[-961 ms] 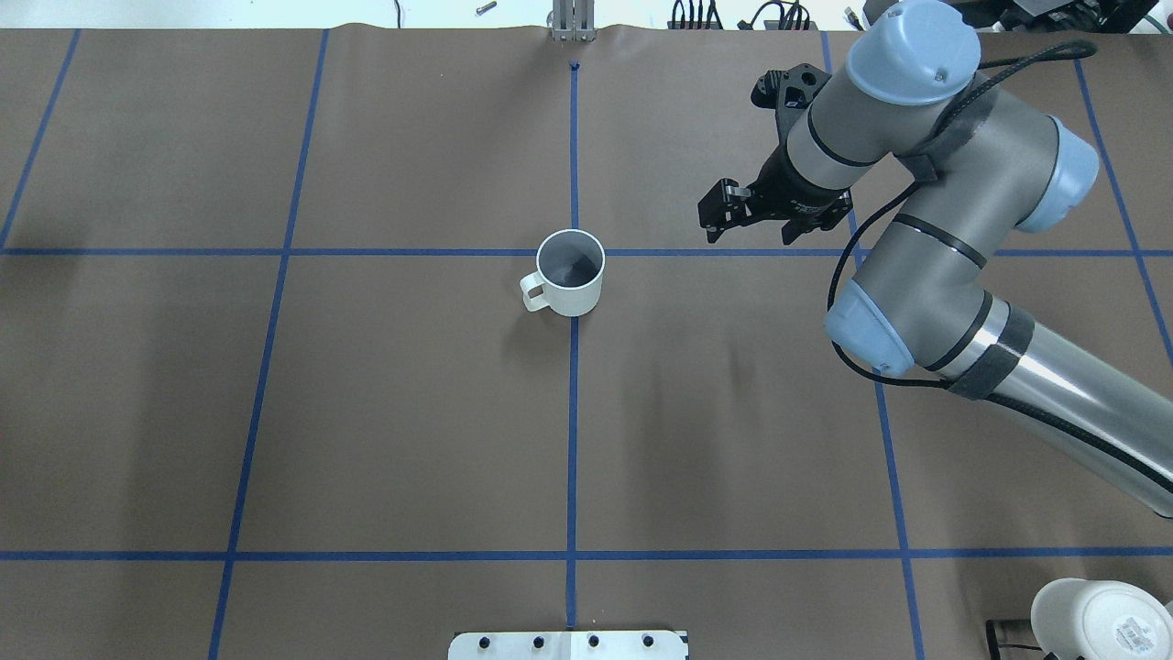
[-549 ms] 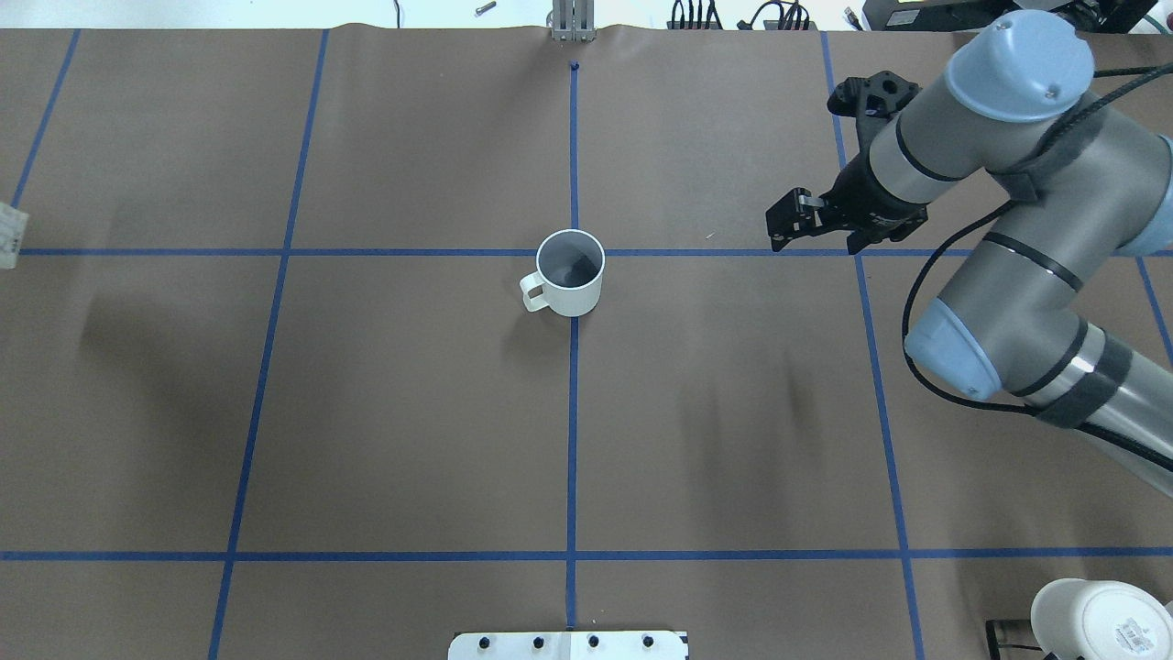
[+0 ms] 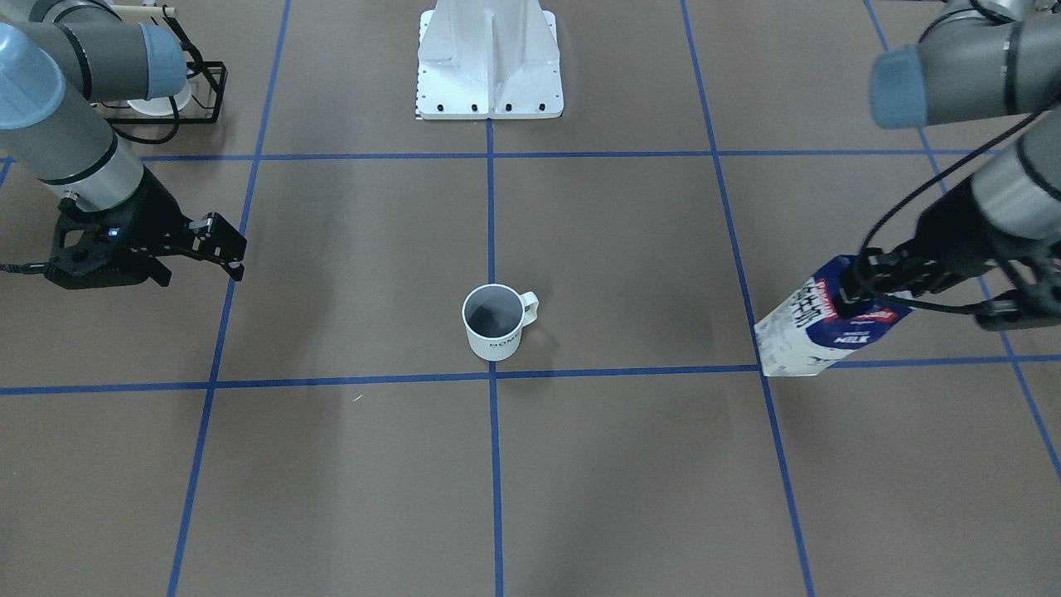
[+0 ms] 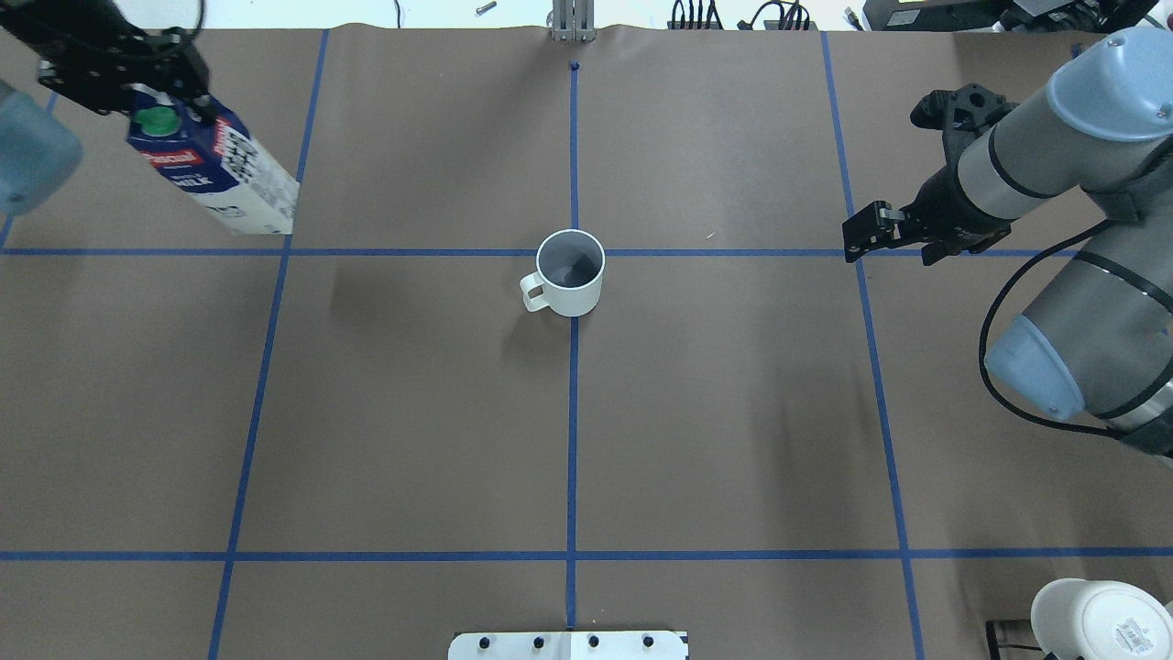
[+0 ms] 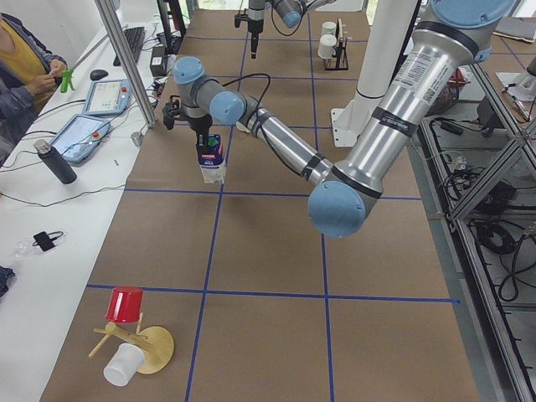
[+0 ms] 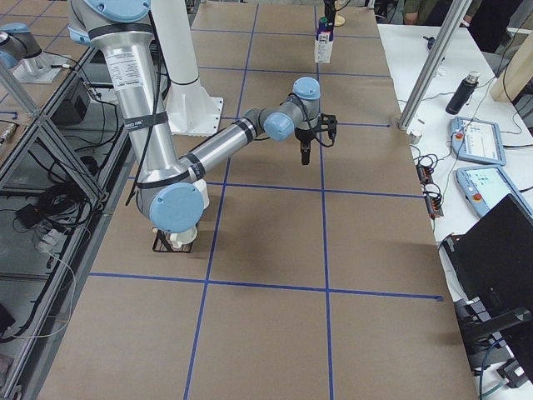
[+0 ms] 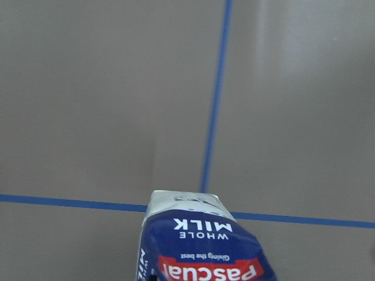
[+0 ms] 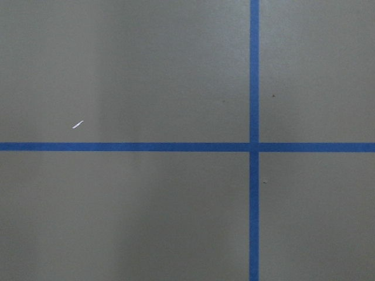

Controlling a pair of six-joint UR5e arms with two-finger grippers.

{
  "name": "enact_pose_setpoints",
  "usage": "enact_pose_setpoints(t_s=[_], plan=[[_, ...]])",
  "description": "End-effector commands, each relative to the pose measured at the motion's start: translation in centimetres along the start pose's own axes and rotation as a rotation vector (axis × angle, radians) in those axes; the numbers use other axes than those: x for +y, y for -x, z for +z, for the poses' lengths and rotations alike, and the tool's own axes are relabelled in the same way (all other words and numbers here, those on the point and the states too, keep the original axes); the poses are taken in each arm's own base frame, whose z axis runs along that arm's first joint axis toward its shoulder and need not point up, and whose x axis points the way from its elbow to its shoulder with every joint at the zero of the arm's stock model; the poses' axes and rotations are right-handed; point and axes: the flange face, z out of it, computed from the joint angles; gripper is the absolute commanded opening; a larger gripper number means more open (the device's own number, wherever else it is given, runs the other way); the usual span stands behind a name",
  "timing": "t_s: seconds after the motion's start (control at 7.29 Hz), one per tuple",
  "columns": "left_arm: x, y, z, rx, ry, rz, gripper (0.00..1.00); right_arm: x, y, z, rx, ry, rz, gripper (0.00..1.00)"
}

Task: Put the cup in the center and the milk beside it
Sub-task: 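Carry the milk carton toward the mug with the left gripper while the right withdraws, then lower the milk carton beside the mug with the left gripper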

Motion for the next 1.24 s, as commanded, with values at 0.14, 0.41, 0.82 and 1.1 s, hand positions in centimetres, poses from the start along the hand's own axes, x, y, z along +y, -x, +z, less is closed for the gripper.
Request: enact_pose_setpoints(t_s=[0.14,0.41,0.82,1.1], plan=[[3.4,-17.8,5.5,-0.011,0.013,-0.062,0.53,0.1,-1.9,0.0,0.017,0.002,0.014,1.0],[3.5,-21.4,7.8,-0.036,0.014,-0.048,0.54,0.2,-3.2,0.0,0.028,0.002,0.005,1.0],[4.6,-25.2,8.8,-0.036,0.021,-0.054,0.56,0.1,-3.3,-0.2,0.027,0.0,0.005,1.0],[3.6,-25.2,10.0,-0.03,0.003,-0.044,0.56,0.1,-3.5,-0.2,0.03,-0.002,0.009,1.0]])
